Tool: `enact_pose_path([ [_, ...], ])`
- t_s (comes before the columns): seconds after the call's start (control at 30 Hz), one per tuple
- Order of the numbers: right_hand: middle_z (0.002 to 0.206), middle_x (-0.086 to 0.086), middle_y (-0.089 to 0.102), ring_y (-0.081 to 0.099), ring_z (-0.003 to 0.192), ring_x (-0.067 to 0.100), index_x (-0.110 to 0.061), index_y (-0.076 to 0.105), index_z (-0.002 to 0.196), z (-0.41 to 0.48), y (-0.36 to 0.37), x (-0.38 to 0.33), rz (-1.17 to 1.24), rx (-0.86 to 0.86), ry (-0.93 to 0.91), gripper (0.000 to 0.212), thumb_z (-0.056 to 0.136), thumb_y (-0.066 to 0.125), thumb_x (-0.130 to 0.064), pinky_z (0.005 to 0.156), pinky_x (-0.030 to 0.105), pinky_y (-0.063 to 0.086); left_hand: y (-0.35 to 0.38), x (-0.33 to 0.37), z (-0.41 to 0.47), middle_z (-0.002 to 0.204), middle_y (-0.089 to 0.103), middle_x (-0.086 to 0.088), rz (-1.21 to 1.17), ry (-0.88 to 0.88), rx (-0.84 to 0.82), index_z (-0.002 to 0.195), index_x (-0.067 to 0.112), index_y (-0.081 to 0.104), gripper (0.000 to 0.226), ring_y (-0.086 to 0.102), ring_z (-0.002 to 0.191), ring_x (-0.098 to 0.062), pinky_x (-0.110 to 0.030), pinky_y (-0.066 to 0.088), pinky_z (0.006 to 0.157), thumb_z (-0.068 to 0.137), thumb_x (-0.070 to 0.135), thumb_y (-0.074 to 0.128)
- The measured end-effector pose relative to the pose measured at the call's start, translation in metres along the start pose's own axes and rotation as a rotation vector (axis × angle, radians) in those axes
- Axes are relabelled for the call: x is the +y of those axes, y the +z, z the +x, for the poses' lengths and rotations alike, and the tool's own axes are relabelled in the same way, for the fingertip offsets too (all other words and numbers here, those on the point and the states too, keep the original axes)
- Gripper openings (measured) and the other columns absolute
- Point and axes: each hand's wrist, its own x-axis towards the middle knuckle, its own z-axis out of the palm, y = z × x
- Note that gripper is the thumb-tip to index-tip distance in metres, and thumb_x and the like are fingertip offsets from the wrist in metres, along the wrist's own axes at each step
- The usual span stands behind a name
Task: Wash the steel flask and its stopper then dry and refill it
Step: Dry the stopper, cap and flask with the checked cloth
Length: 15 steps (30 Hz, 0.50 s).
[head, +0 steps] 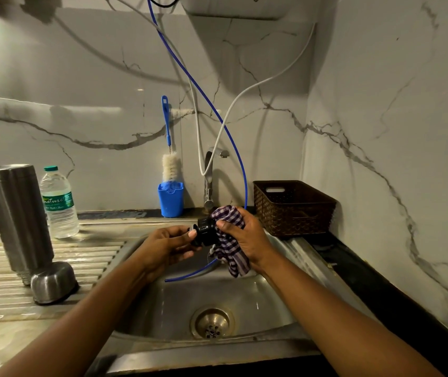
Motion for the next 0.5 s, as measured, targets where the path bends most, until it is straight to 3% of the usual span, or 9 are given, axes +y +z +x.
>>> enact_pose_path([
  [0.13,0.101,0.012,0.068,0.066,0.095,0.027,-0.011,0.062,0.109,0.002,-0.008,0.002,0.102,-0.054,0.045,0.027,0.082,0.065,-0.005,0.083,0.042,0.055,0.003,0.0,-0.002,0.084,0.074,0.001,0.217,0.204,0.086,0.097,0.02,0.066,0.018,0.07,0.081,-0.012,-0.02,0.055,0.064,0.081,0.011,0.066],
  [0.27,0.099,0.012,0.069,0.066,0.094,0.026,-0.01,0.064,0.107,0.003,-0.013,0.004,0.202,-0.088,0.063,0.03,0.077,0.067,-0.006,0.085,0.042,0.054,0.006,-0.001,-0.004,0.086,0.073,0.007,0.368,0.368,0.114,0.099,0.027,0.064,0.025,0.069,0.085,-0.009,-0.02,0.056,0.068,0.081,0.01,0.069],
  [0.37,0.097,0.012,0.07,0.066,0.091,0.028,-0.01,0.063,0.107,0.004,-0.012,0.007,0.313,0.012,0.088,0.032,0.076,0.067,-0.013,0.085,0.045,0.054,0.006,-0.003,-0.004,0.091,0.072,0.004,0.356,0.374,0.133,0.1,0.028,0.064,0.025,0.069,0.089,-0.011,-0.023,0.056,0.071,0.081,0.014,0.069],
  [0.5,0.092,0.011,0.069,0.064,0.085,0.027,-0.011,0.063,0.102,0.008,-0.023,0.004,0.353,0.178,0.053,0.018,0.084,0.062,-0.01,0.076,0.039,0.056,0.004,-0.003,-0.003,0.093,0.073,-0.002,0.27,0.335,0.166,0.099,0.027,0.065,0.023,0.069,0.09,-0.016,-0.03,0.056,0.078,0.08,0.015,0.069],
])
